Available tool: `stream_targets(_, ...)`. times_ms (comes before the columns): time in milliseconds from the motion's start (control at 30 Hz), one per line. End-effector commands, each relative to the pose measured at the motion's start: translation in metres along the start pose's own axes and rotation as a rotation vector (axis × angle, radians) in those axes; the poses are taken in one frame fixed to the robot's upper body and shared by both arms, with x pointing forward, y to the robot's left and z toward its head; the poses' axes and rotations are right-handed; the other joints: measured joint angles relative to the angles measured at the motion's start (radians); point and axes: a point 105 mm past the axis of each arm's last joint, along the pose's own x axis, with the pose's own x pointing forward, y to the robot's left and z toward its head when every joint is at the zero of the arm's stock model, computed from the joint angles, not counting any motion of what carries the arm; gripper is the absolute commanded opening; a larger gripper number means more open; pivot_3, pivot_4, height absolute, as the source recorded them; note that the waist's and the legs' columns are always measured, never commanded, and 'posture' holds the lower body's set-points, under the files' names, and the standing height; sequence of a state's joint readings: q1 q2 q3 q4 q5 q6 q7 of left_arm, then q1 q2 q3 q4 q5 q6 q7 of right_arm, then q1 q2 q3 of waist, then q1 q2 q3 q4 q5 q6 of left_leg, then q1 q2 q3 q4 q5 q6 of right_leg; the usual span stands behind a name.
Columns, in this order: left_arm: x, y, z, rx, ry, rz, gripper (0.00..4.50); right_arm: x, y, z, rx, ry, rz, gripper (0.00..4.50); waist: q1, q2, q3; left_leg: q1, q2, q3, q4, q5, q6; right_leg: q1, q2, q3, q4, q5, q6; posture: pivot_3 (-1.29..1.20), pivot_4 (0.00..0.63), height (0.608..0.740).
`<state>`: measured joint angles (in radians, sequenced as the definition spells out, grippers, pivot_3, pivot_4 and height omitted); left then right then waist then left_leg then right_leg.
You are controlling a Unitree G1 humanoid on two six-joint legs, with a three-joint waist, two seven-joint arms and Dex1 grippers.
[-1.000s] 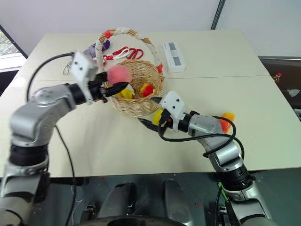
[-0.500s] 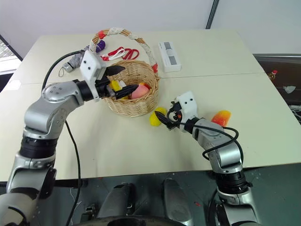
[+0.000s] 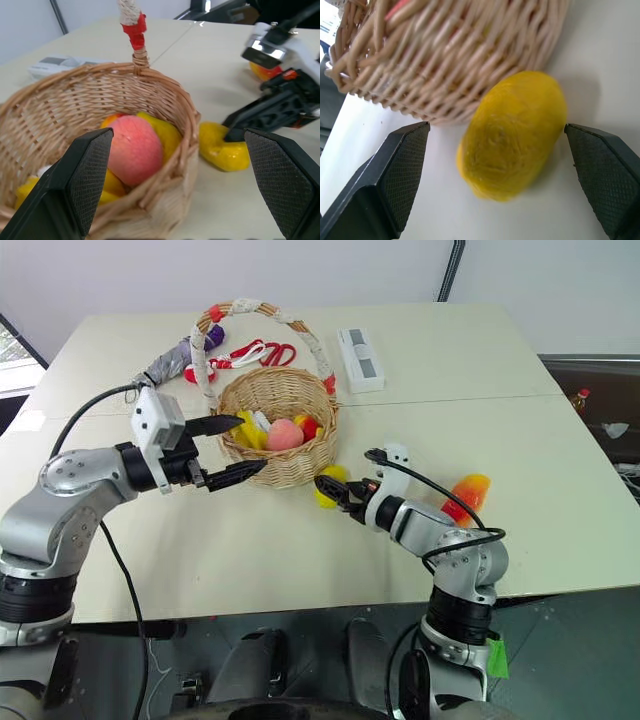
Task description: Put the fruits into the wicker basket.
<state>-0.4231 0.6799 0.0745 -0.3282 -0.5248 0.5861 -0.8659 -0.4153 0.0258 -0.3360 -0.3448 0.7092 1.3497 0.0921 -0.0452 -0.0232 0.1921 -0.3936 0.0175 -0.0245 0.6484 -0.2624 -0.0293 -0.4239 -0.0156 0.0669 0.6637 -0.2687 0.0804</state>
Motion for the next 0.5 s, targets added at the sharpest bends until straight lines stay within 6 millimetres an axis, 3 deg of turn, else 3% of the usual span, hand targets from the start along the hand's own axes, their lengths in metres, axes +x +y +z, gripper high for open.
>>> stream_targets(33, -0.011, -0.001, 0.008, 0.04, -0.016, 0.003, 4.43, 0.006, 0.006, 0.005, 0.022, -0.019, 0.0, 4.5, 0.0, 0.0, 0.0, 0.0, 0.0, 0.0, 0.0, 0.0, 0.0, 0.0, 0.0, 0.0, 0.0, 0.0, 0.0, 0.0, 0.15, 0.74)
stream_targets(133, -0.014, 0.003, 0.004, 0.032, -0.005, 0.034, 4.5, 0.009, 0.006, 0.005, 0.024, -0.012, -0.006, 3.63, 0.0, 0.0, 0.0, 0.0, 0.0, 0.0, 0.0, 0.0, 0.0, 0.0, 0.0, 0.0, -0.001, 0.0, 0.0, 0.0, 0.15, 0.74)
stream_targets(300, -0.021, 0.009, 0.003, 0.031, -0.011, 0.072, 4.5, -0.001, 0.003, 0.012, -0.068, -0.021, -0.031, 1.34, 0.0, 0.0, 0.0, 0.0, 0.0, 0.0, 0.0, 0.0, 0.0, 0.0, 0.0, 0.0, -0.001, 0.0, 0.0, 0.0, 0.15, 0.74)
stream_targets(433, -0.026, 0.014, 0.003, 0.019, -0.02, 0.102, 4.5, -0.021, 0.007, 0.032, -0.254, -0.066, -0.008, 1.34, 0.0, 0.0, 0.0, -0.001, 0.0, 0.0, 0.0, 0.0, 0.0, 0.0, 0.0, 0.0, -0.001, 0.0, 0.0, 0.0, 0.15, 0.74)
stream_targets(500, -0.031, 0.018, 0.001, -0.004, -0.032, 0.127, 4.5, -0.035, 0.017, 0.042, -0.466, -0.076, 0.026, 1.34, 0.0, 0.001, 0.0, -0.001, 0.0, 0.001, 0.0, 0.0, 0.0, 0.0, 0.0, 0.0, -0.001, 0.0, 0.0, 0.0, 0.15, 0.74)
